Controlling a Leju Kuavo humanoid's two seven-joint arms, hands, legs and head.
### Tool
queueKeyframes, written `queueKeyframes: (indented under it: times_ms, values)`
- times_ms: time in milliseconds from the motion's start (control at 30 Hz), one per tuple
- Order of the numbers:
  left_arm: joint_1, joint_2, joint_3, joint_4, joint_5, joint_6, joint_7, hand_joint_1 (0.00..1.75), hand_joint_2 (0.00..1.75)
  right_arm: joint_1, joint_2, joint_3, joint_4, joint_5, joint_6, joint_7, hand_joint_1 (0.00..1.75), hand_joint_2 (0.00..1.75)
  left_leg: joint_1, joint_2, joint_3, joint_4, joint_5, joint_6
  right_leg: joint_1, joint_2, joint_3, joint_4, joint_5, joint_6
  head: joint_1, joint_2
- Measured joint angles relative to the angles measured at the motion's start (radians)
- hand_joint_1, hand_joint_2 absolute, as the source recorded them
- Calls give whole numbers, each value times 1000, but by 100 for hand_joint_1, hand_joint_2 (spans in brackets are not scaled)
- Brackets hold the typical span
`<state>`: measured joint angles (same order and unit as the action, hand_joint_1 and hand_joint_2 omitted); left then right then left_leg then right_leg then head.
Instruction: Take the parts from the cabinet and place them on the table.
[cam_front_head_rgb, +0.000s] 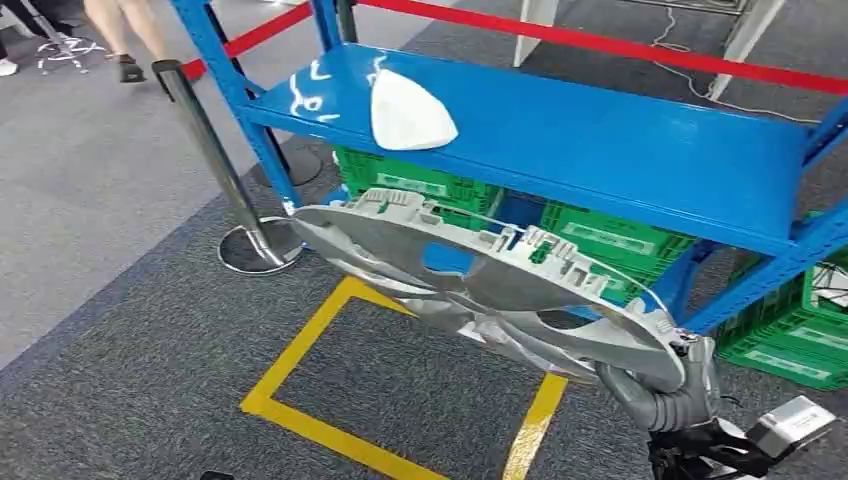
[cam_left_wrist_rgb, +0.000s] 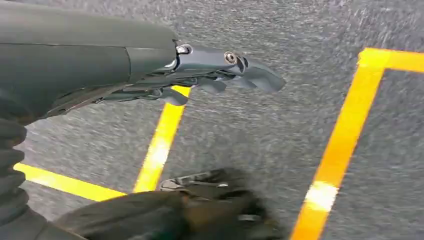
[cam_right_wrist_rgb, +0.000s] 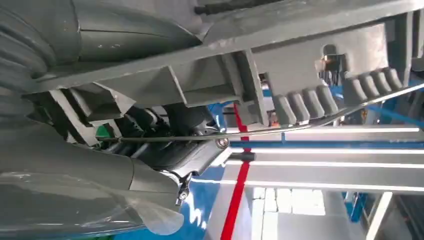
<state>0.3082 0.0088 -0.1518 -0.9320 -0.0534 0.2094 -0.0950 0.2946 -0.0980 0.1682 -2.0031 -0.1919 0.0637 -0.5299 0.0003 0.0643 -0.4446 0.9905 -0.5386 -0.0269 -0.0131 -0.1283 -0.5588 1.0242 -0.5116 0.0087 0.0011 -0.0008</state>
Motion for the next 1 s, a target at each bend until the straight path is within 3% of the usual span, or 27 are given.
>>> queueKeyframes:
  times_ms: [100,133,167,200,233,267,300,333,367,400,433,467,500,600,633,667,700,767,800,833,867,933,967,1000]
  values:
    - [15,-1,11,-7,-6,-4,3,0,175,-10,0,5,2,0,2,0,175,175,-12,-26,-24,-17,12,24,-7,-34,-14,-7,29,20,0,0]
    - [28,-1,17,-14,-9,-7,3,0,175,-10,-2,5,5,-1,5,-2,175,175,-2,-35,-22,-42,24,34,-12,-12,-26,0,13,25,0,0]
    - [36,-6,18,-22,-9,-12,4,0,175,-8,-6,5,8,-2,6,-3,175,175,-5,-42,-35,-42,32,39,-14,55,-41,17,-20,27,2,0]
    - [39,-5,20,-31,-11,-19,5,0,175,-4,-7,5,9,-3,10,-5,175,175,-6,-51,-50,-39,40,50,-12,100,-57,73,-77,23,3,0]
    - [40,-4,21,-36,-13,-25,5,0,175,-3,-7,6,11,-3,11,-5,175,175,-9,-63,-62,-36,48,54,-10,118,-78,149,-129,23,4,0]
    - [40,-5,21,-42,-17,-30,6,0,175,-3,-8,7,13,-3,11,-3,175,175,-13,-75,-74,-34,57,57,-8,125,-99,224,-162,22,3,0]
    - [41,-7,21,-47,-21,-33,9,0,175,-3,-10,8,16,-2,11,-1,175,175,-16,-87,-86,-31,65,57,-5,127,-110,276,-164,21,3,0]
    - [43,-7,21,-50,-24,-33,11,0,175,-1,-11,8,17,0,11,-1,175,175,-17,-98,-98,-26,72,57,-2,127,-106,292,-134,19,3,0]
    - [50,-7,21,-56,-29,-33,14,0,175,5,-14,9,16,1,11,-5,175,175,-18,-111,-110,-21,78,56,1,128,-80,267,-91,16,3,0]
    - [60,-7,21,-64,-31,-33,17,0,175,12,-16,9,16,1,12,-10,175,175,-18,-125,-121,-14,83,54,1,133,-36,205,-52,14,3,0]
    - [68,-7,21,-71,-32,-33,18,0,175,16,-19,8,16,1,13,-13,175,175,-17,-138,-132,-3,86,51,0,154,22,115,-30,11,3,0]
    - [73,-7,21,-79,-34,-34,18,0,175,19,-21,8,16,1,13,-17,175,175,-16,-148,-144,9,87,48,-3,210,70,33,-56,7,4,0]
    - [74,-7,21,-85,-39,-35,22,0,175,24,-22,8,16,1,13,-19,175,175,-22,-159,-158,25,87,46,-9,233,105,-3,-65,6,2,0]
    - [74,-6,21,-95,-65,-39,29,0,175,30,-22,1,14,-3,13,-18,175,175,-21,-197,-178,39,103,31,-4,197,87,-8,-85,0,2,0]
    - [75,-2,23,-95,-73,-39,31,0,175,36,-22,-4,13,-5,13,-17,175,175,-20,-204,-184,44,102,28,-18,174,86,-12,-80,-10,6,0]
    - [76,-8,21,-96,-76,-39,34,0,175,39,-22,-6,10,-7,15,-14,175,175,-25,-151,-191,63,77,20,-14,165,86,-12,-78,-13,0,0]
    - [75,-8,21,-100,-84,-37,35,0,175,46,-22,-12,3,-8,17,-13,175,175,-20,-111,-208,112,31,11,-13,147,84,-12,-75,-18,-14,0]
    - [72,-9,21,-105,-93,-34,37,0,175,60,-22,-19,-3,-9,27,-10,175,175,-8,-81,-256,260,-54,-3,-10,113,82,-12,-75,-18,-14,0]
    - [74,-10,21,-107,-95,-34,37,0,175,63,-22,-24,-3,-9,34,-8,175,175,-3,-76,-271,320,-73,-8,-10,96,82,-12,-74,-18,-14,0]
    - [79,-10,21,-110,-97,-34,39,0,175,63,-22,-28,-3,-8,38,-4,175,175,3,-75,-268,339,-68,-11,-10,80,82,-11,-74,-18,-14,0]
    - [88,-10,21,-117,-98,-34,39,0,175,68,-22,-29,-3,-8,44,-4,175,175,6,-74,-244,312,-43,-11,-10,65,83,-11,-75,-17,-14,0]
    - [108,-10,24,-137,-102,-36,45,0,175,71,-22,-30,-3,-8,54,-6,175,175,5,-59,-155,160,33,-3,-9,42,96,-11,-77,-14,-14,0]
    - [115,-10,26,-145,-105,-39,49,0,175,68,-22,-30,-4,-7,58,-6,175,175,-1,-28,-113,80,59,8,-9,32,98,-12,-77,-13,-15,0]
    - [117,-10,30,-151,-107,-42,54,0,175,67,-22,-31,-4,-6,62,-4,175,175,-13,5,-94,52,44,18,-4,22,90,-11,-77,-10,-13,0]
